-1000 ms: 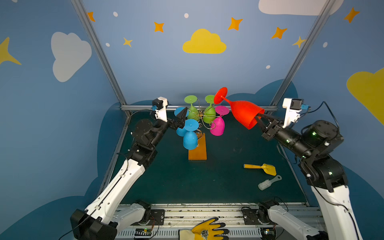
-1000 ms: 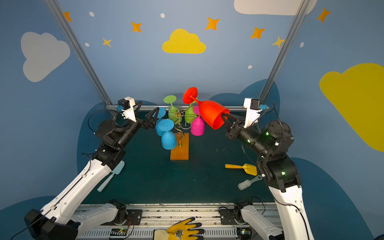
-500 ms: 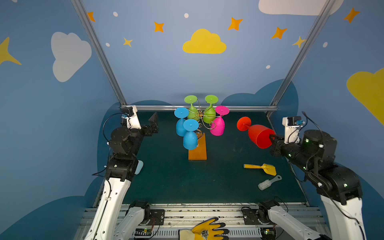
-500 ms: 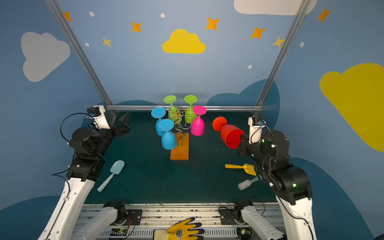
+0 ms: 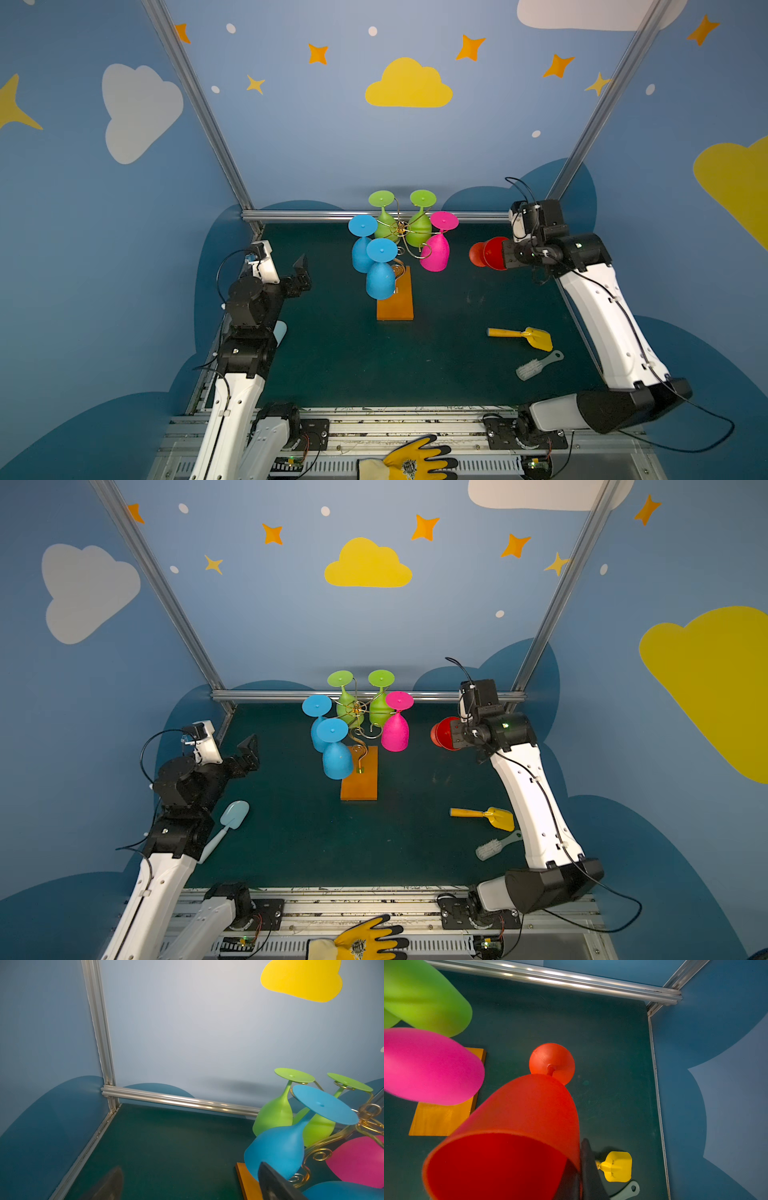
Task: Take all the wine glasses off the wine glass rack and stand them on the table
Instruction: 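Carry the red glass from the rack with the right gripper while the left retracts, then lower the red glass onto the table beside the rack and open the right gripper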
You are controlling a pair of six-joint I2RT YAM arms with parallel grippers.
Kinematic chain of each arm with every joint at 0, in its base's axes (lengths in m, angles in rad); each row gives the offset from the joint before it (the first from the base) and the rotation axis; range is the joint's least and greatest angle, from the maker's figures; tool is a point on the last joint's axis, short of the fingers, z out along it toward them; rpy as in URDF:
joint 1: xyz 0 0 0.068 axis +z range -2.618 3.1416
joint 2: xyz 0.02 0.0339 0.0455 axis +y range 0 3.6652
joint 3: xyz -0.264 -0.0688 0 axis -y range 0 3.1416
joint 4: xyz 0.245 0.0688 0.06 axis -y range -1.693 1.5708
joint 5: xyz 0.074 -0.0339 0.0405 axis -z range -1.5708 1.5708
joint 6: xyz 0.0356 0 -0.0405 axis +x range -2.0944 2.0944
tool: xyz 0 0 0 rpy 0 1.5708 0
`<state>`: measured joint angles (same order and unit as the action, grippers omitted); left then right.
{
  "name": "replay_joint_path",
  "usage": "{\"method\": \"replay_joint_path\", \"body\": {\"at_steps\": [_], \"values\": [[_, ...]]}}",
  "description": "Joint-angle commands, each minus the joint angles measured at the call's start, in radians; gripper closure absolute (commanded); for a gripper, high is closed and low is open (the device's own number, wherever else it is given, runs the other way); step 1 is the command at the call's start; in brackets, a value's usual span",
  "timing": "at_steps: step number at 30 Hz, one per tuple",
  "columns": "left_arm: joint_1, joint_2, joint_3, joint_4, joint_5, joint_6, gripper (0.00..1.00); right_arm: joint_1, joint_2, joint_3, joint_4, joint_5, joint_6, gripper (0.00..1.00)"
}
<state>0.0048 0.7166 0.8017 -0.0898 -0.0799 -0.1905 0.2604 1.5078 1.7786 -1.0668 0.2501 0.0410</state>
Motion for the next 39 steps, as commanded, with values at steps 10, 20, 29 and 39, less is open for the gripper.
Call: {"method": "replay_joint_path", "body": {"at_steps": [10,20,29,39], "values": [[0.021,-0.036,-0.006,0.030,-0.014,-0.010,0.00,-0.077,0.380,0.309,-0.057,-0.088,-0.032,1.00],[0.026,-0.051,-0.024,0.052,-0.015,-0.012,0.00,-0.093,0.686,0.610,-0.151,-0.123,-0.041,1.00],[0.033,-0.046,-0.025,0.053,-0.015,-0.015,0.00,-0.093,0.814,0.731,-0.208,-0.139,-0.048,1.00],[0.034,-0.046,-0.025,0.053,-0.014,-0.018,0.00,-0.095,0.830,0.728,-0.209,-0.172,-0.039,0.96]]}}
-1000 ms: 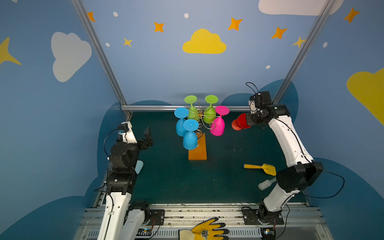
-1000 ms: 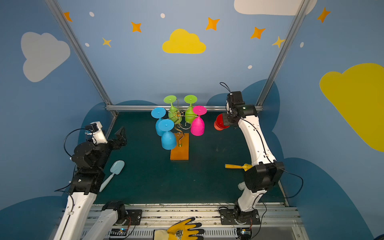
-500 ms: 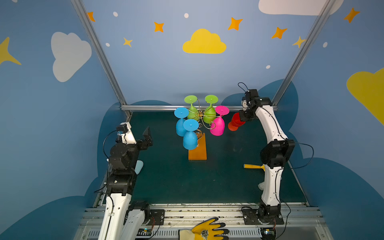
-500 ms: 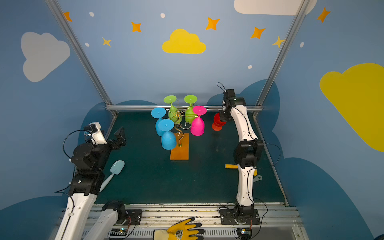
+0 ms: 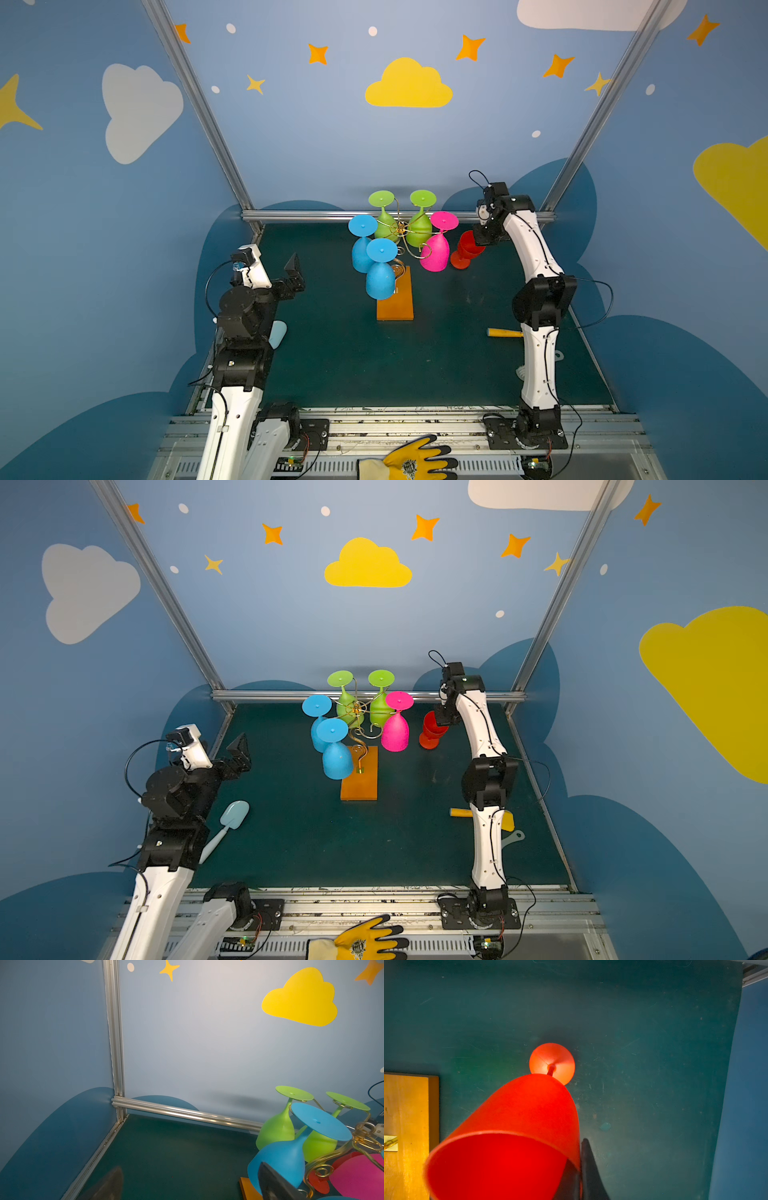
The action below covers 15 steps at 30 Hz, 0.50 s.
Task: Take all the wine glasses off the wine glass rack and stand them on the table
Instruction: 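Lower the red glass onto the table beside the rack and open the right gripper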
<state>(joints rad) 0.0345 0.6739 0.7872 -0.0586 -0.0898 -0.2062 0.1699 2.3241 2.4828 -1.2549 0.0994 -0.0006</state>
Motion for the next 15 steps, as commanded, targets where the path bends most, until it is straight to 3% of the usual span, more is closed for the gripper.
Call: {"method": "replay_joint_path", "body": {"at_steps": [1,15], "values": [[0.005,-0.004,-0.011,0.023,-0.005,-0.003,0.00,-0.004,0.014,0.024,-0.021,-0.023,0.002,0.95],[0.008,-0.007,-0.011,0.023,-0.006,-0.005,0.00,-0.018,0.008,0.025,-0.005,-0.070,0.023,0.79]]}}
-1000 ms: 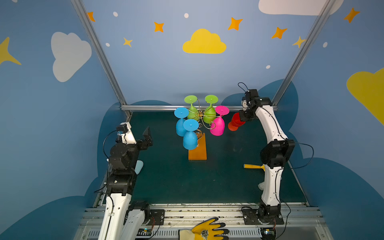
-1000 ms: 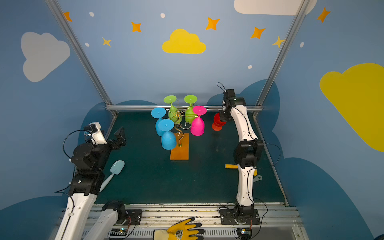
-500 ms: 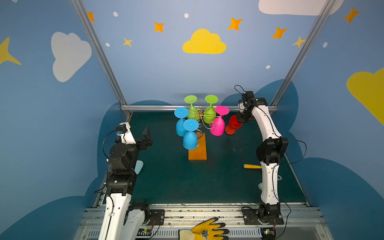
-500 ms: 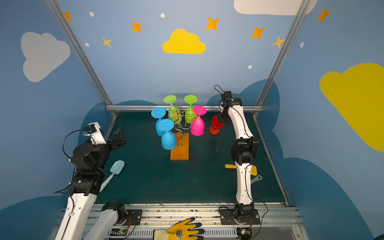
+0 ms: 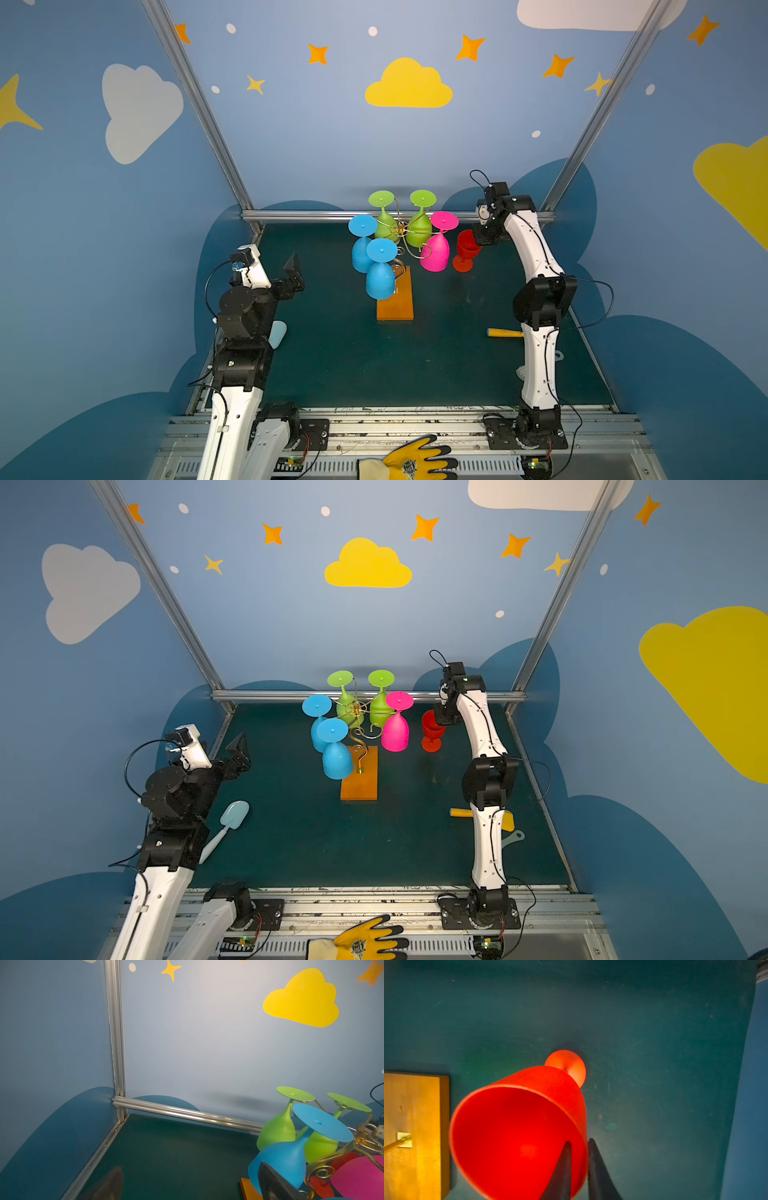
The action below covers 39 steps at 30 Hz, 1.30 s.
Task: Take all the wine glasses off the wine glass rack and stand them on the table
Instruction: 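Lower the red glass onto the table beside the rack and open the right gripper, then raise the right gripper and reach it toward the pink glass on the rack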
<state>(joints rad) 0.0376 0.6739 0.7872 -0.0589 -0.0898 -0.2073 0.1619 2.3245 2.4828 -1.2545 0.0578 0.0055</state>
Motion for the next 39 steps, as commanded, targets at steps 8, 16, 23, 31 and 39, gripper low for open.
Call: {"method": "replay_joint_path", "body": {"at_steps": [8,16,23,31,39], "values": [[0.006,-0.004,-0.014,0.025,-0.008,-0.005,0.00,-0.053,-0.056,-0.019,0.048,-0.138,0.074,0.55],[0.006,0.000,-0.016,0.027,-0.010,-0.007,0.00,-0.083,-0.173,-0.107,0.148,-0.224,0.138,0.46],[0.009,0.000,-0.017,0.028,-0.016,-0.010,0.00,-0.138,-0.307,-0.226,0.248,-0.418,0.218,0.45],[0.010,-0.004,-0.019,0.029,-0.016,-0.014,0.00,-0.156,-0.629,-0.653,0.636,-0.735,0.425,0.46],[0.014,-0.007,-0.019,0.031,-0.007,-0.021,0.00,-0.127,-0.818,-0.955,1.038,-0.877,0.719,0.46]]}}
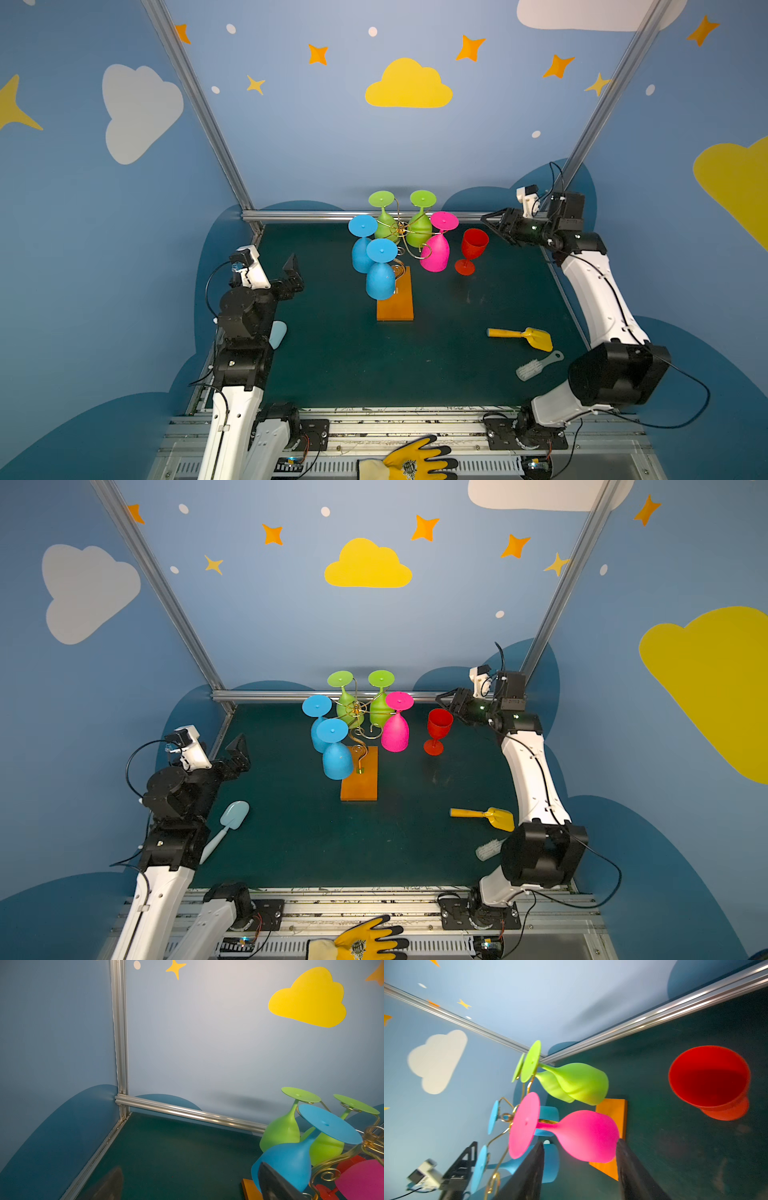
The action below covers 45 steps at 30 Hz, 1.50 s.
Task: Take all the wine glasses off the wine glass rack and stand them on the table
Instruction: 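Raise the right gripper and reach it toward the pink glass on the rack, then close the right gripper on the pink glass stem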
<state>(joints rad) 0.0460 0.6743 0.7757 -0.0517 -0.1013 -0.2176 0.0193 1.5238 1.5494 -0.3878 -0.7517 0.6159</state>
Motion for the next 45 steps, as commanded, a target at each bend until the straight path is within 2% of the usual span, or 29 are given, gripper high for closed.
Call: {"method": "replay_joint_path", "body": {"at_steps": [1,15,26,29,36,45], "values": [[0.005,-0.007,-0.009,0.024,0.003,-0.011,0.00,0.028,-0.019,-0.016,0.160,-0.055,0.097,0.46],[0.007,-0.013,-0.010,0.025,0.002,-0.012,0.00,0.140,0.100,0.092,0.155,-0.038,0.124,0.47],[0.011,-0.017,-0.011,0.026,0.003,-0.012,0.00,0.175,0.143,0.118,0.136,-0.014,0.115,0.50],[0.011,-0.017,-0.012,0.027,0.002,-0.012,0.00,0.184,0.154,0.129,0.133,-0.017,0.115,0.55],[0.013,-0.021,-0.012,0.027,0.001,-0.012,0.00,0.189,0.164,0.138,0.142,-0.022,0.129,0.75],[0.015,-0.022,-0.013,0.027,0.000,-0.012,0.00,0.189,0.162,0.124,0.178,-0.042,0.166,0.94]]}}
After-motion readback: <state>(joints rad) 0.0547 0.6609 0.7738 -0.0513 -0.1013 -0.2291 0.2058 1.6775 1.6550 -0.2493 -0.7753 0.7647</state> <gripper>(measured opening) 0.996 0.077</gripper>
